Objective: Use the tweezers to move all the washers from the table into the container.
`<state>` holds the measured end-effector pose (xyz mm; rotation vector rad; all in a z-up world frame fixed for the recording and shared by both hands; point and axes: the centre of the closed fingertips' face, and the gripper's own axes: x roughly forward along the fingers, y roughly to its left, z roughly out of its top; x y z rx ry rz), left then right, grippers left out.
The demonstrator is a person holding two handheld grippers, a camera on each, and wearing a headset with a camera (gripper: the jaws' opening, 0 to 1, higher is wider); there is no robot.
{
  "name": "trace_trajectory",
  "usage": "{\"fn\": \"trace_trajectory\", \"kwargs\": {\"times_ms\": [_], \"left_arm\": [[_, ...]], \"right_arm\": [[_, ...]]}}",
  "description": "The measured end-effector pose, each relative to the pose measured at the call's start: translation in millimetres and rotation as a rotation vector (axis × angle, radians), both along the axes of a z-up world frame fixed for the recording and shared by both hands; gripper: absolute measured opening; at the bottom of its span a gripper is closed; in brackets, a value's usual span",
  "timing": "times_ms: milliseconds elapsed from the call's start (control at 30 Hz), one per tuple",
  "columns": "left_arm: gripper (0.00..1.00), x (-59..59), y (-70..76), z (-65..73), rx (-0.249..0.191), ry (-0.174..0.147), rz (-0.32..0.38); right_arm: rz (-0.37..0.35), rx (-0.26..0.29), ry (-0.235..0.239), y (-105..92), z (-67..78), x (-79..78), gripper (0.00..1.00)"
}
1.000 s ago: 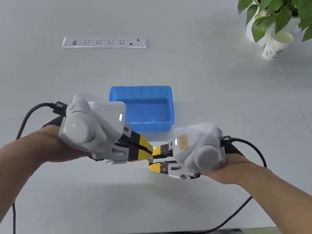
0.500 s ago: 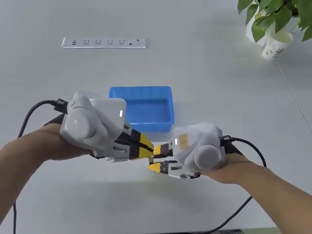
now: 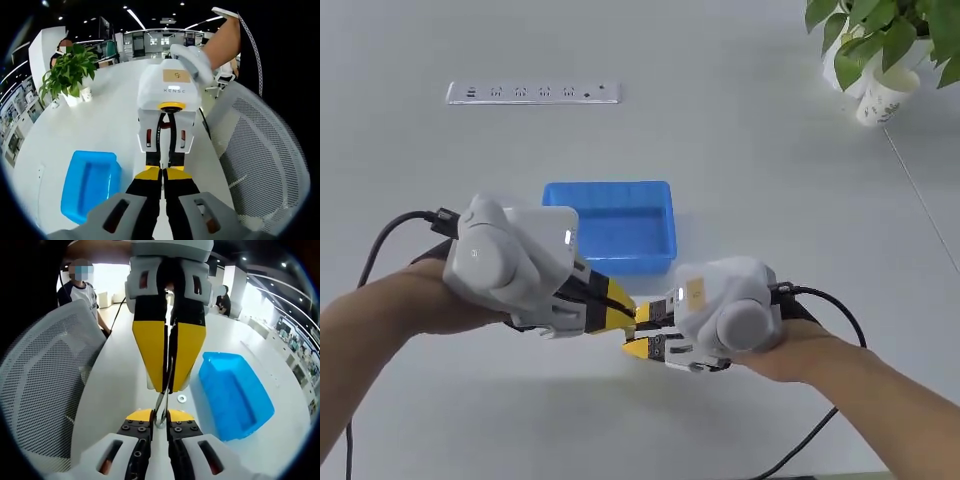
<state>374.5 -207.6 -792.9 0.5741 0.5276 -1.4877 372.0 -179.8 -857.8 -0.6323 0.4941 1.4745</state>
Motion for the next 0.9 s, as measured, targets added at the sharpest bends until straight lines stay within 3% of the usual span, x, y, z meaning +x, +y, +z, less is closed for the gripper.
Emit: {"fn": "trace_trajectory", "kwargs": {"times_ms": [133, 567, 900], "left_arm": [[0.04, 0.4, 0.2, -0.3, 0.001, 0.004, -0.001], [0.04, 1.1, 0.2, -0.5, 0.004, 0.014, 0.0], [0.04, -1.0, 2.0, -1.3, 0.032, 0.01, -0.011]], "right_arm": [[-0.021, -0.001, 0.03, 0.1, 0.0, 0.5, 0.1], [-0.025, -0.003, 0.041, 0.6, -0.5, 0.8, 0.09], [-0.016, -0.008, 0.034, 0.8, -0.2, -0.4, 0.09]]}}
